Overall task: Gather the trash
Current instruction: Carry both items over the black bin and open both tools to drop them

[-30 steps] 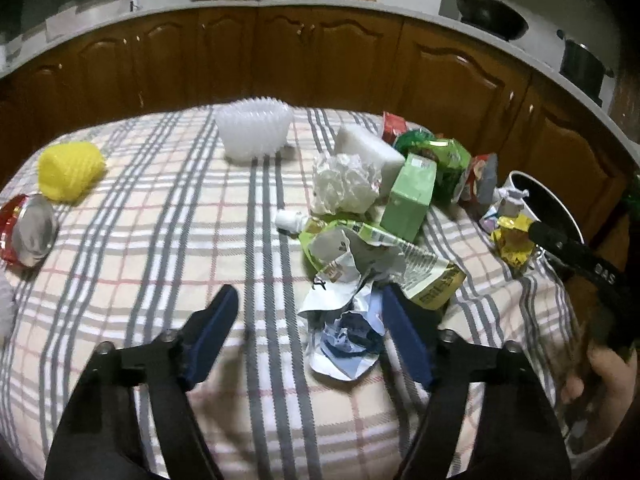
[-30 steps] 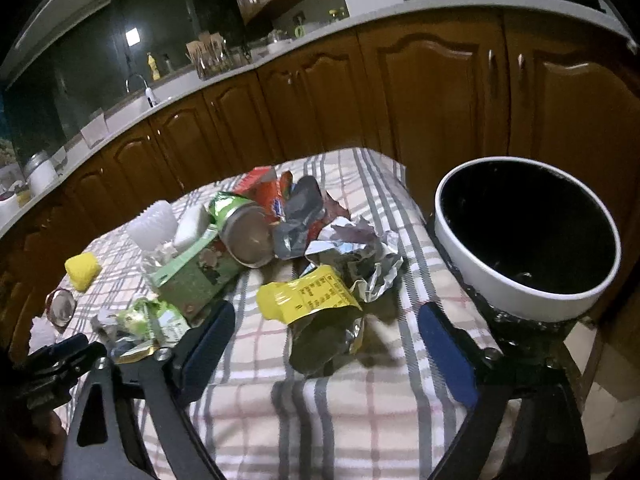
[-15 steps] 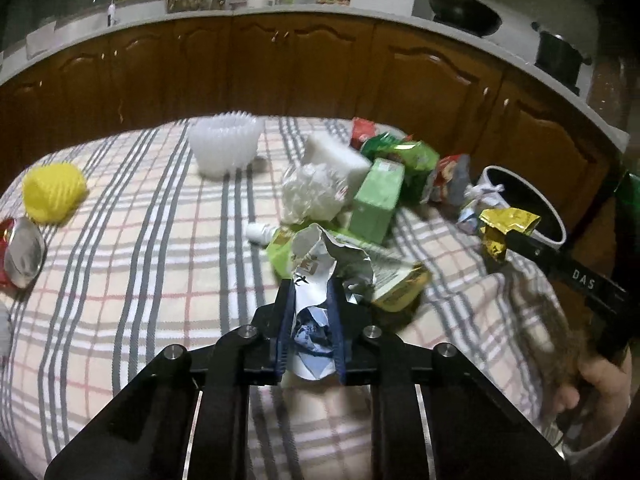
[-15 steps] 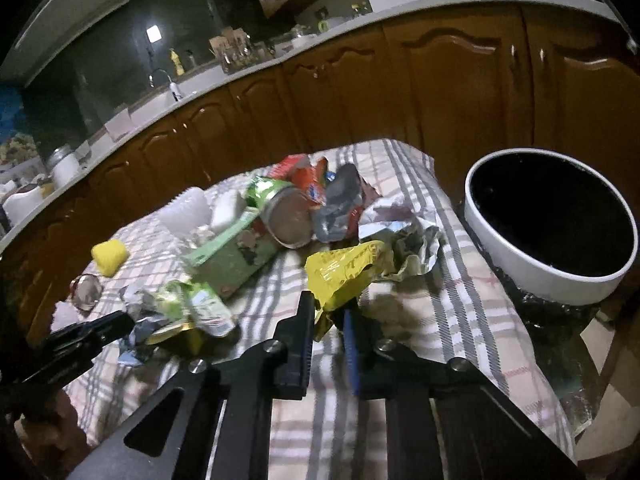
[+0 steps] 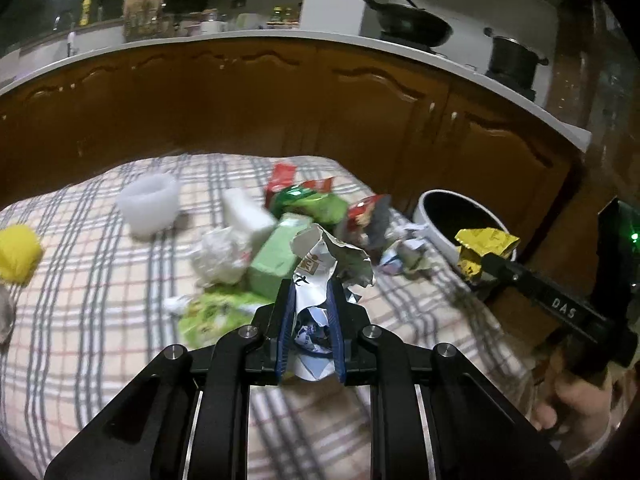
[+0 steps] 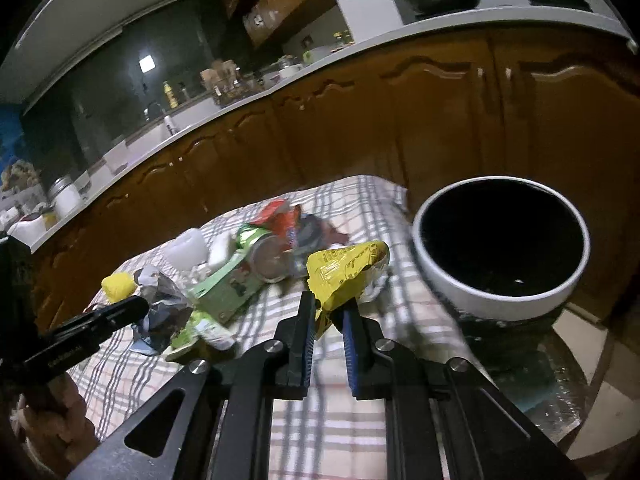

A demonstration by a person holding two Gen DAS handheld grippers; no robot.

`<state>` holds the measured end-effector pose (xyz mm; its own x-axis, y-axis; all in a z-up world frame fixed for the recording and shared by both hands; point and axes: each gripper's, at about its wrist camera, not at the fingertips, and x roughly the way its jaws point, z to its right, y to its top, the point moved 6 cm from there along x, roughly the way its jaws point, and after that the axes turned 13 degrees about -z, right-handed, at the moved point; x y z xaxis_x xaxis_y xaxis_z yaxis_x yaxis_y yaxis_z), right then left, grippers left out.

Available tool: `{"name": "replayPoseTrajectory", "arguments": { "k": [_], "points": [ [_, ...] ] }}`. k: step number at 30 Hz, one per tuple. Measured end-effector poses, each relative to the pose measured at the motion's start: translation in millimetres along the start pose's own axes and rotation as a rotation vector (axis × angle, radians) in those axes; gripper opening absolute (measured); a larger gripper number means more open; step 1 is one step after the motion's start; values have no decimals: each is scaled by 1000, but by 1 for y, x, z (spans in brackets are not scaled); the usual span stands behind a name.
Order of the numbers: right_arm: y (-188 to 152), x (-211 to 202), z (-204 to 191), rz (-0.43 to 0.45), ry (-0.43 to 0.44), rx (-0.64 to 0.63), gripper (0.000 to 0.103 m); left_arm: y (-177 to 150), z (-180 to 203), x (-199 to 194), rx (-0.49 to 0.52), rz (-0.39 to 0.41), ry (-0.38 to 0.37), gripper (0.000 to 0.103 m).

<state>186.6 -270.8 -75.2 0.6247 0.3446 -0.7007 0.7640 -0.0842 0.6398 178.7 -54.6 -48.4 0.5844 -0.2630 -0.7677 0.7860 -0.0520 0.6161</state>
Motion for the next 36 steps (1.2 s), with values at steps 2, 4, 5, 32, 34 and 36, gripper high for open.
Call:
{"name": "replayPoseTrajectory", "arguments": {
  "k": [2, 4, 5, 32, 34, 36],
  "points": [
    [2, -2, 9, 4, -14, 14, 13, 6, 11, 5, 16, -2, -13, 15],
    [5, -5, 20, 9, -28, 27, 13, 13, 22, 11, 32, -10, -27, 15],
    [7, -6, 27, 11, -35, 33, 13, 15, 28, 14, 41, -14, -34, 15],
    [47, 12, 145, -67, -117, 123, 15, 96, 168, 116, 191, -137, -181, 15],
    [47, 14, 150, -78, -118, 129, 16, 98, 174, 123, 199, -152, -182, 16],
    [48, 16, 154, -86, -124, 132, 17, 100, 180, 129, 205, -167, -182, 16]
  ]
}}
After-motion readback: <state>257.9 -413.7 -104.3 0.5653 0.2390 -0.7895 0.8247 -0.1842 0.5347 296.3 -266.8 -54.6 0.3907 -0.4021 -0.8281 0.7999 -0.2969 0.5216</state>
